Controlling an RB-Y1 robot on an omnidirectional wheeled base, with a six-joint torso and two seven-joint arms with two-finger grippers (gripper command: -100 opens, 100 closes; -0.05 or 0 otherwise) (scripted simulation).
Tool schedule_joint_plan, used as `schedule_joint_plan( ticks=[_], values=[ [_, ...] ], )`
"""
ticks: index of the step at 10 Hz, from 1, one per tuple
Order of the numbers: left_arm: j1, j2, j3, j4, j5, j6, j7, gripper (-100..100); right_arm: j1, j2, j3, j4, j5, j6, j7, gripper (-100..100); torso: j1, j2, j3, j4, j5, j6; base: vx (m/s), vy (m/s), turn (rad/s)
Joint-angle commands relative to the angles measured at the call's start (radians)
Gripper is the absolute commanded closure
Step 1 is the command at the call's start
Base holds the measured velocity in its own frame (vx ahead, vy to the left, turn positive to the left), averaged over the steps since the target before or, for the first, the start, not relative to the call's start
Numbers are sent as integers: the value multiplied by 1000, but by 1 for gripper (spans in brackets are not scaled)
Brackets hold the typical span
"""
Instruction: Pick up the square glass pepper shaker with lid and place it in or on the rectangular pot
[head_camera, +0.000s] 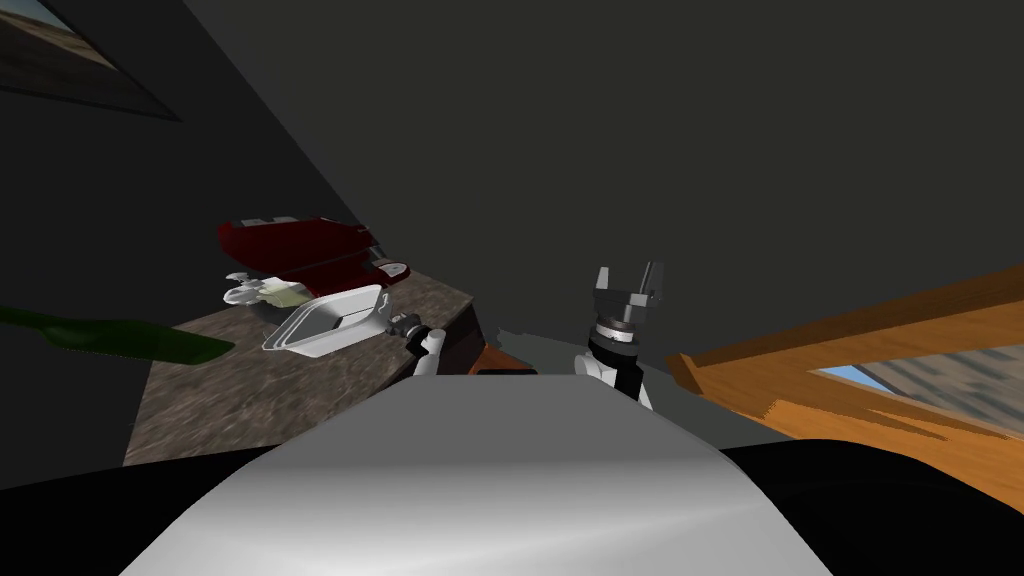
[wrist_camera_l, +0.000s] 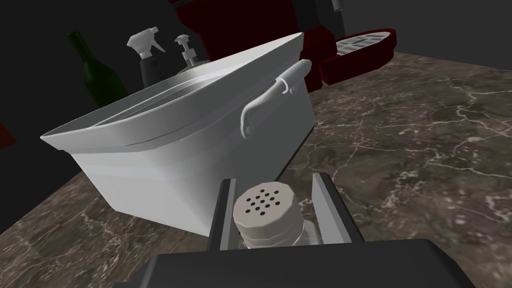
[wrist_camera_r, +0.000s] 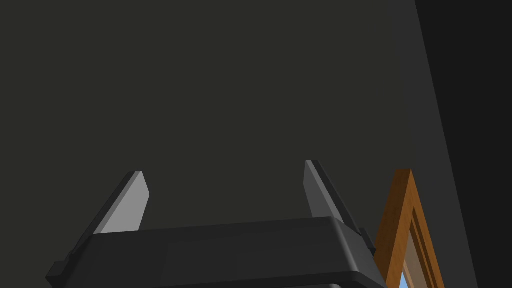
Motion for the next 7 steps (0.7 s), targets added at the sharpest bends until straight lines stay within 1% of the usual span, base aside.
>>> schedule_joint_plan(
  ticks=[1, 3, 4, 5, 7],
  values=[
    [0, 0, 0, 0, 0, 0, 0, 100, 0, 0, 0, 0, 0, 0, 0, 0, 0, 0, 0, 0, 0, 0, 0, 0, 0],
    [0, 0, 0, 0, 0, -1, 0, 100, 0, 0, 0, 0, 0, 0, 0, 0, 0, 0, 0, 0, 0, 0, 0, 0, 0],
    [0, 0, 0, 0, 0, -1, 0, 0, 0, 0, 0, 0, 0, 0, 0, 0, 0, 0, 0, 0, 0, 0, 0, 0, 0],
    [0, 3, 12, 15, -2, -15, 8, 100, 0, 0, 0, 0, 0, 0, 0, 0, 0, 0, 0, 0, 0, 0, -31, -14, -197],
    [11, -2, 38, 18, -3, -37, 14, 100, 0, 0, 0, 0, 0, 0, 0, 0, -3, 1, -1, -2, 4, 5, -71, -24, -276]
  ],
)
